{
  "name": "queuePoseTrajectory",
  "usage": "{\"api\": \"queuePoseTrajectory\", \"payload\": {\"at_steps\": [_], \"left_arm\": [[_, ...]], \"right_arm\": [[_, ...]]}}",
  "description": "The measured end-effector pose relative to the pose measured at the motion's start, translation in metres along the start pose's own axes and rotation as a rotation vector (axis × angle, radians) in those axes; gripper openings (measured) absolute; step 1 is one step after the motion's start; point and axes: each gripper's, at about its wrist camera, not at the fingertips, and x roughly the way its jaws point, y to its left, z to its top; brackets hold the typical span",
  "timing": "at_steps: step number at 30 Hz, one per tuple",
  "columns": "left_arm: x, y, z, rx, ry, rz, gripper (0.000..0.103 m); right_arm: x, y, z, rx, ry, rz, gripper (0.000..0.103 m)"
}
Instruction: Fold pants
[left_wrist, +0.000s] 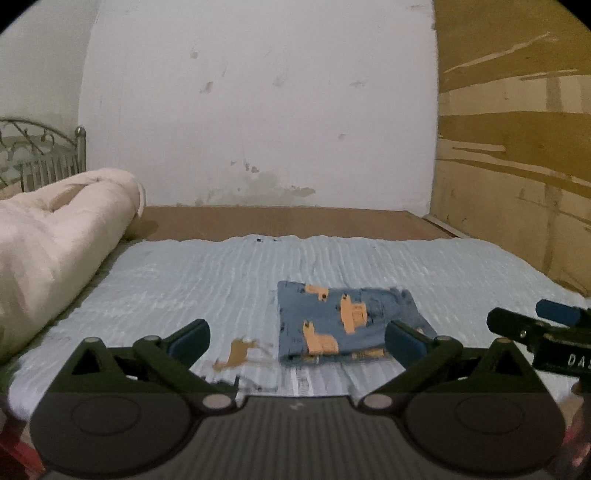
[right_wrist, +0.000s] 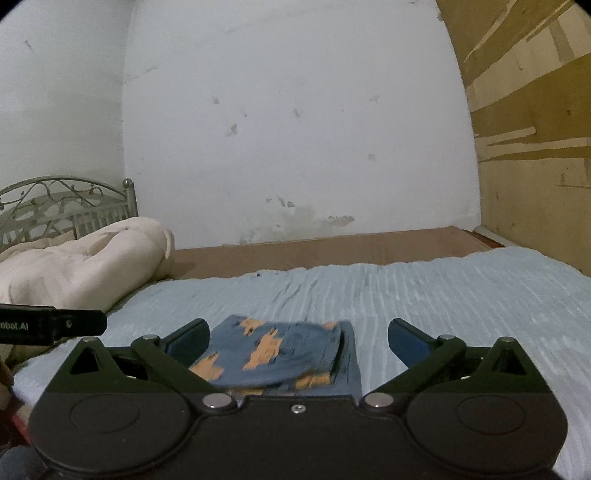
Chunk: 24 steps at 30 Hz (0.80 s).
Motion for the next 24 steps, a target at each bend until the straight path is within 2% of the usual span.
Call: {"api": "queuePoseTrajectory", "payload": {"at_steps": [5,9,15,24], "left_arm": [[-0.025,0.007,-0.029,-0.004,-0.018,0.006,0.102],[-0.029,0.011,-0.043,-0.024,0.004,0.013,0.102],[-0.030,0.013,-0.054,-0.029,0.026,0.014,0.102],[-0.030,0.007,-0.059,-0.014,0.039,0.011,0.102]], "right_arm": [[-0.038,0.012,-0.022,-0.009,-0.010,-0.018,0.102],[-0.055,0.017,-0.039,-0.005,-0.002,-0.046,0.102],[-0.059,0.018,-0.054,-0.018,0.025,-0.060,0.102],[-0.058,0.015,-0.057,-0.002,0.048,-0.052,0.102]]}}
